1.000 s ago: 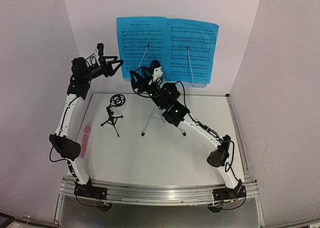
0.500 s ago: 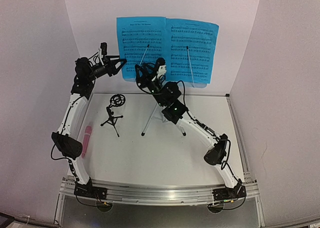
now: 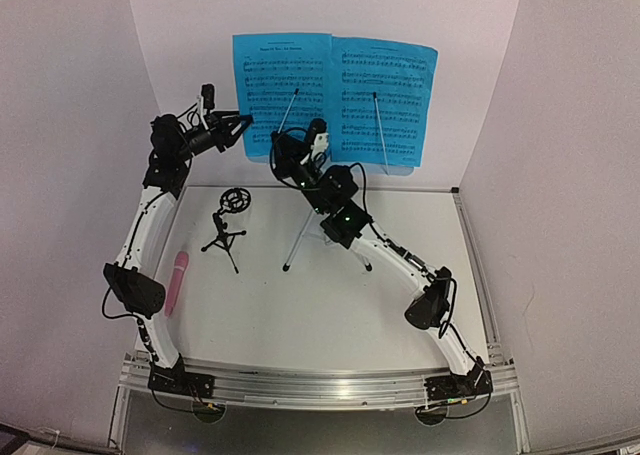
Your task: Pack up the instrument practice props
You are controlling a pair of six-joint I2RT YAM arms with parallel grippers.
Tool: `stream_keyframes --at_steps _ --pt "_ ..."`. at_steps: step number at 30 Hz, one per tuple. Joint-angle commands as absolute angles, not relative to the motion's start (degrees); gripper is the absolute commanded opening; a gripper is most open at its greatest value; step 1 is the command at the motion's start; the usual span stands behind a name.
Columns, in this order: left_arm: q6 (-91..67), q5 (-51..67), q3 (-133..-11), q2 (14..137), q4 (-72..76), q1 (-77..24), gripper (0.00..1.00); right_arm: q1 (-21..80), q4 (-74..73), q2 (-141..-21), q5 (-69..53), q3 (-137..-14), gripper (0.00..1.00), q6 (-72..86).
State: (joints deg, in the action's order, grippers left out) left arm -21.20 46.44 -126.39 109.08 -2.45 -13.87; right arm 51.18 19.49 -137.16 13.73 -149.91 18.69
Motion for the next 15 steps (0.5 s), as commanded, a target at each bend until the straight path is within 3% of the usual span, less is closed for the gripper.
stream_keyframes --at_steps 1,7,15 --pt "-21.59 47.28 -127.85 109.14 0.02 -14.61 0.34 51.06 21.19 -137.09 12.48 -151.38 0.02 19.43" --pt "-22.29 47.21 -127.99 108.64 2.02 -14.64 0.02 51.02 21.96 -135.85 10.83 -149.68 0.00 18.98" --pt "-22.55 42.73 -126.85 105.77 1.20 -13.40 0.00 51.06 22.31 -134.72 10.92 -148.21 0.00 19.24"
